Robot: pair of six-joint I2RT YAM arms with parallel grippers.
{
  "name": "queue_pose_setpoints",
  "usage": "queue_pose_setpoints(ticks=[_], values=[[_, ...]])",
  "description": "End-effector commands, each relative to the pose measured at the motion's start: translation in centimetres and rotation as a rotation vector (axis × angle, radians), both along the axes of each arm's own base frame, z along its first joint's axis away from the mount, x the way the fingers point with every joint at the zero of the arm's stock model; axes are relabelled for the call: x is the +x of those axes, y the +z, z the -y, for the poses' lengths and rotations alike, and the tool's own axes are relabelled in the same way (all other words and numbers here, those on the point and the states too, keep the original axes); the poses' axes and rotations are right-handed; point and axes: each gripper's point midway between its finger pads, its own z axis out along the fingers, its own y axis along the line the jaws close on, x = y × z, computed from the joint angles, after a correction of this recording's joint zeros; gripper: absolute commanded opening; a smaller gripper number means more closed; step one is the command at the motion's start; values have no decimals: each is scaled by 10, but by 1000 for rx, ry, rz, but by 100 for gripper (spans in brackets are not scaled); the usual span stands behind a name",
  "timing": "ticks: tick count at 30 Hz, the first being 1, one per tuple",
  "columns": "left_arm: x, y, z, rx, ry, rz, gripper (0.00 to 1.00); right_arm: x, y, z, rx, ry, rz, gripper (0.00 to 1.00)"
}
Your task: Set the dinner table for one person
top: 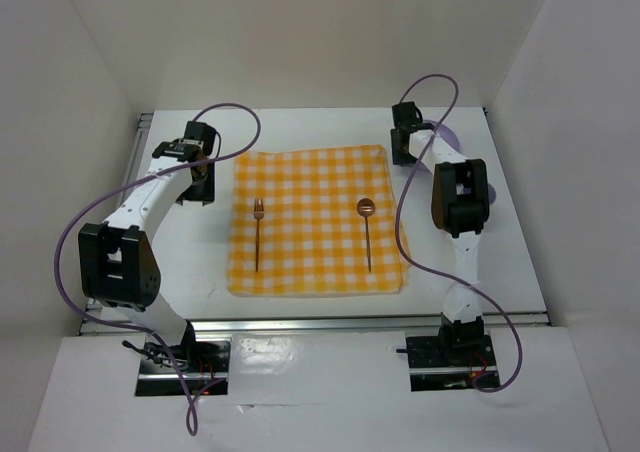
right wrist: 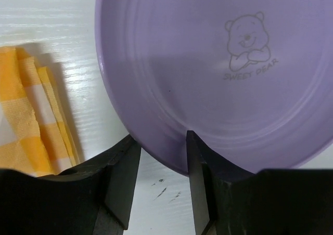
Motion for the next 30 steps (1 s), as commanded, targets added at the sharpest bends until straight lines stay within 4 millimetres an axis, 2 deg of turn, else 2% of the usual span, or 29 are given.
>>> queue_pose_setpoints(ticks=[1,4,5,6,7,8,10,12,13,14,15,18,19,20,21,22,23,24,25,26,27,29,30], values=[[2,4,-1,-4,-7,6,59,-2,2,6,-64,6,11,48],[2,4,0,-12,-11,5,59,-2,1,9,-60,11,8,42],[2,4,0,-13,-11,5,59,1,4,7,-51,16,17,33],[2,4,0,-13,-11,5,59,0,-3,11,-45,11,3,22],[2,4,0,-13,-11,5,59,5,-1,12,-51,6,14,8],[2,4,0,-13,-11,5,59,2,-3,13,-53,6,2,0],[2,4,0,-9,-19,2,59,5,1,12,-52,6,12,0],[2,4,0,-9,-19,2,59,9,17,14,-57,-2,48,0],[2,4,0,-9,-19,2,59,13,36,7,-93,16,87,0],[2,4,0,-9,-19,2,59,13,46,4,-117,28,100,0],[2,4,0,-9,-19,2,59,17,70,-1,-135,40,150,0],[2,3,1,-17,-22,1,59,16,112,-39,-203,111,230,0],[2,3,1,-17,-22,1,59,15,141,-54,-205,130,292,0],[2,3,1,-17,-22,1,59,6,154,-89,-227,191,321,0],[2,4,0,-8,-18,2,59,-4,156,-108,-236,229,325,0],[2,7,0,-8,-18,11,59,-16,174,-128,-218,264,364,0],[2,8,-2,1,-14,12,59,-40,168,-171,-223,359,351,0],[4,12,-2,-1,-14,33,59,-57,164,-193,-213,416,344,0],[3,12,-6,0,-3,33,59,-75,175,-212,-196,461,369,0],[3,15,-10,-1,9,42,59,-93,171,-230,-198,506,367,0],[2,15,-13,-1,18,42,59,-131,151,-263,-218,605,330,0],[1,18,-26,-1,55,53,59,-169,139,-284,-227,681,293,0],[0,18,-29,-11,64,53,59,-201,129,-305,-202,727,268,0]])
